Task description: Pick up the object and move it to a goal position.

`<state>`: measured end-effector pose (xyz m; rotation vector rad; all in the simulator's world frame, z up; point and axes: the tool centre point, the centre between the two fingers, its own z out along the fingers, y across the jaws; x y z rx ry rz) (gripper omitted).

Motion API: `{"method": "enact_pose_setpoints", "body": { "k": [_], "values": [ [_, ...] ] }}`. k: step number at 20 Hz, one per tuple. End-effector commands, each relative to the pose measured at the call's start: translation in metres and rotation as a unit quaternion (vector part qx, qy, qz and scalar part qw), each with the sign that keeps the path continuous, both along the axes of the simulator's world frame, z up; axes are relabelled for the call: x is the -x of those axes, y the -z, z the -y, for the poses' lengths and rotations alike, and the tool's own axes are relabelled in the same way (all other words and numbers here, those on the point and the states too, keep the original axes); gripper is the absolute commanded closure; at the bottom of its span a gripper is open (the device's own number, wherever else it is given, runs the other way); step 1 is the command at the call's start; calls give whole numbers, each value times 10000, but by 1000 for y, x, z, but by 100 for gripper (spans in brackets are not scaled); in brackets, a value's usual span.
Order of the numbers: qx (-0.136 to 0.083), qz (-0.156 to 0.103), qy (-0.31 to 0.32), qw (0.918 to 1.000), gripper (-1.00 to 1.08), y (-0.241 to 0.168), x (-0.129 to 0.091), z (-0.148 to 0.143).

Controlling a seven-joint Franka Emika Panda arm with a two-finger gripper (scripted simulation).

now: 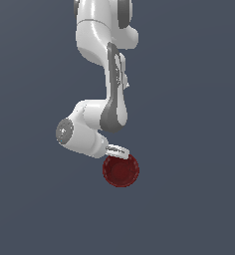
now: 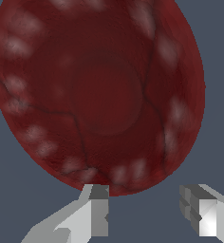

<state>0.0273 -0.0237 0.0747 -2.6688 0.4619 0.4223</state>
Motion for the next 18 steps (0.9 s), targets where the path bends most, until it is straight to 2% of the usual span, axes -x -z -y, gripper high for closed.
{"method": "enact_pose_setpoints", "body": {
  "k": [1, 6, 10, 14, 18],
  "values": [
    [-297, -84, 230, 9993, -20, 5, -7, 8],
    [-760, -183, 566, 9953, -20, 12, -16, 21],
    [-1015, -220, 738, 9919, -20, 15, -21, 29],
    [-1158, -237, 831, 9895, -20, 17, -23, 33],
    [-1167, -240, 844, 9893, -20, 17, -23, 34]
  ]
}}
